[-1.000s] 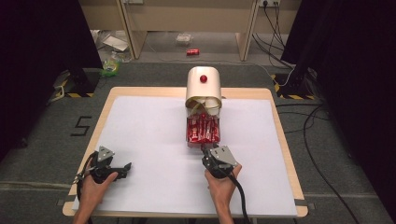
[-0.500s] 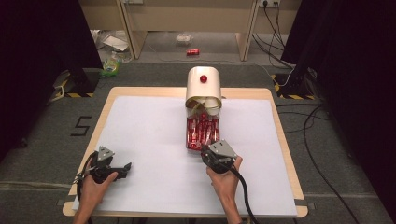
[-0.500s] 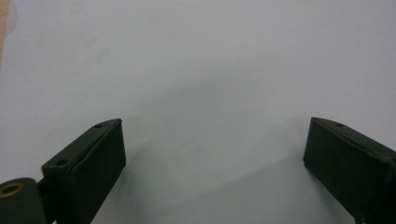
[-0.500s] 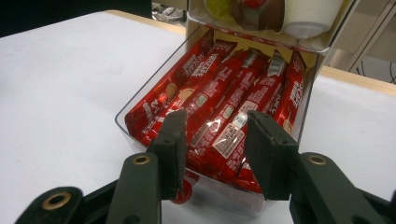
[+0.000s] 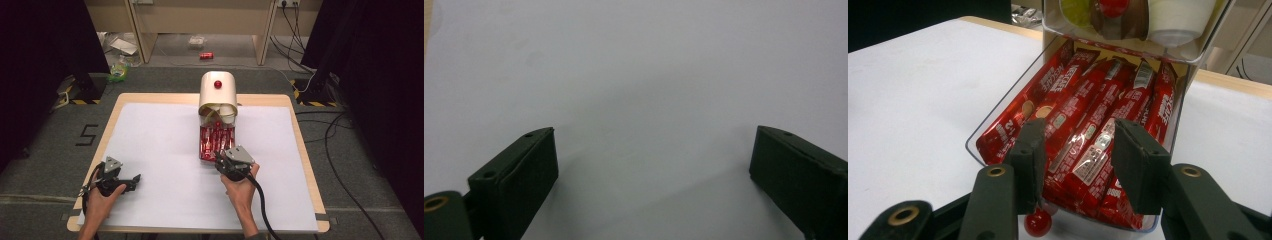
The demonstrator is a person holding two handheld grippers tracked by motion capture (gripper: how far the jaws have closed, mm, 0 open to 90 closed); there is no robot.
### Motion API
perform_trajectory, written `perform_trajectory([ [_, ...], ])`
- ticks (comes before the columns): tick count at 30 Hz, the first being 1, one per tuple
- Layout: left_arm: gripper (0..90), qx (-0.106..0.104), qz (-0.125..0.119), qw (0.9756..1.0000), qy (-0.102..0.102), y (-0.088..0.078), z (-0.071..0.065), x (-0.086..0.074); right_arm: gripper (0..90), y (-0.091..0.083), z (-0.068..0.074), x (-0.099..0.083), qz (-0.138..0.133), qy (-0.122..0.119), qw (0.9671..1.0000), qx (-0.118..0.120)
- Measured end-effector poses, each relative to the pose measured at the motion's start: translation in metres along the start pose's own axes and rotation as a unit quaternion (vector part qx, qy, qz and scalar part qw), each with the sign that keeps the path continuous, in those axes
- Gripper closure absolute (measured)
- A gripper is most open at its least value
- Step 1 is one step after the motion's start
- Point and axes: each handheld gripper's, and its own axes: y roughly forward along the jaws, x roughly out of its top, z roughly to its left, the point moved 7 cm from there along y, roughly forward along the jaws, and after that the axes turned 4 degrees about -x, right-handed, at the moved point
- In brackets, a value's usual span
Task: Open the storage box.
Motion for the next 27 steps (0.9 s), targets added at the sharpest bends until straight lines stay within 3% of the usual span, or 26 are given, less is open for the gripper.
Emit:
perform_trajectory([
  [10,4.3,-0.001,0.002,1.0000,-0.003,0.000,0.000,0.000,56.6,0.010,-0.008,0.006,0.013,0.016,0.9998,0.007],
  [27,4.2,-0.003,0.003,1.0000,-0.004,0.000,0.001,0.000,55.5,0.022,-0.007,0.023,0.013,0.016,0.9998,0.006],
])
